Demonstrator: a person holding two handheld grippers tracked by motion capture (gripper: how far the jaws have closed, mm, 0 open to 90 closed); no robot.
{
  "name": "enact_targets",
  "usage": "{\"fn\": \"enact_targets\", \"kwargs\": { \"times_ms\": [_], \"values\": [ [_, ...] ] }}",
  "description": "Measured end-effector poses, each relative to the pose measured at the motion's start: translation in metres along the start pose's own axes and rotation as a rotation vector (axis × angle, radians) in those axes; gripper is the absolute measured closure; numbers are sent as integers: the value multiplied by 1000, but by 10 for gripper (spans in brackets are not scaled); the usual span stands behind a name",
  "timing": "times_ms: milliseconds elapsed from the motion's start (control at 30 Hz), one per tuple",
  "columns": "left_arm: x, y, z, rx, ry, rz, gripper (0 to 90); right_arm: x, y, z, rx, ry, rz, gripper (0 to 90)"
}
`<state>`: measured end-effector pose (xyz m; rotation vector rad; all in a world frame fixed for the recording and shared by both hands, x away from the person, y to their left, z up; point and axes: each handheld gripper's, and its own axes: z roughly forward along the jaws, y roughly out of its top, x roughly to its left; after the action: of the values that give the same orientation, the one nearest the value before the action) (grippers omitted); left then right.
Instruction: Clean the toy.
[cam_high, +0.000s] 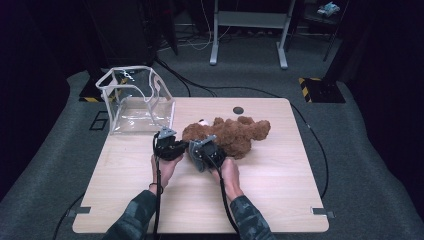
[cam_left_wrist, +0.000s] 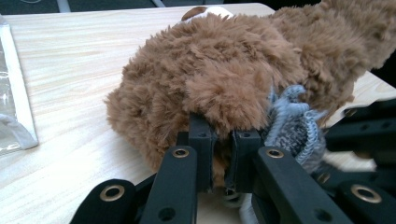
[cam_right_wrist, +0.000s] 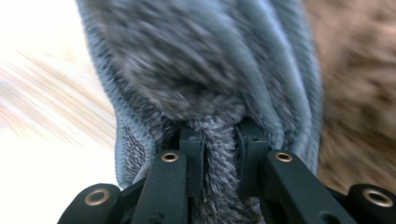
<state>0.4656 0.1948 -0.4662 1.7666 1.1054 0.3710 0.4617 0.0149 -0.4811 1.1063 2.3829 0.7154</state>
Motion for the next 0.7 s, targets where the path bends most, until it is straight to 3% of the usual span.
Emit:
{"fn": "enact_targets", "kwargs": {
  "times_ms": [33, 267, 367, 467, 567, 700],
  "values": [
    [1, 0, 1, -3, -2, -1, 824, -6, -2, -3, 12, -7, -5, 767],
    [10, 0, 4, 12, -20, -54, 823, -52, -30, -26, 21, -69, 102, 769],
    [11, 2, 6, 11, -26, -64, 823, -72, -43, -37, 33, -125, 152, 769],
    [13, 3, 6, 15, -26, -63, 822, -91, -52, -51, 17, -170, 221, 767],
    [12, 3, 6, 25, -17, -47, 796, -103, -57, -63, -14, -196, 233, 765],
    [9, 6, 6, 39, 21, -6, 631, -111, -60, -66, -23, -211, 246, 762]
  ]
}}
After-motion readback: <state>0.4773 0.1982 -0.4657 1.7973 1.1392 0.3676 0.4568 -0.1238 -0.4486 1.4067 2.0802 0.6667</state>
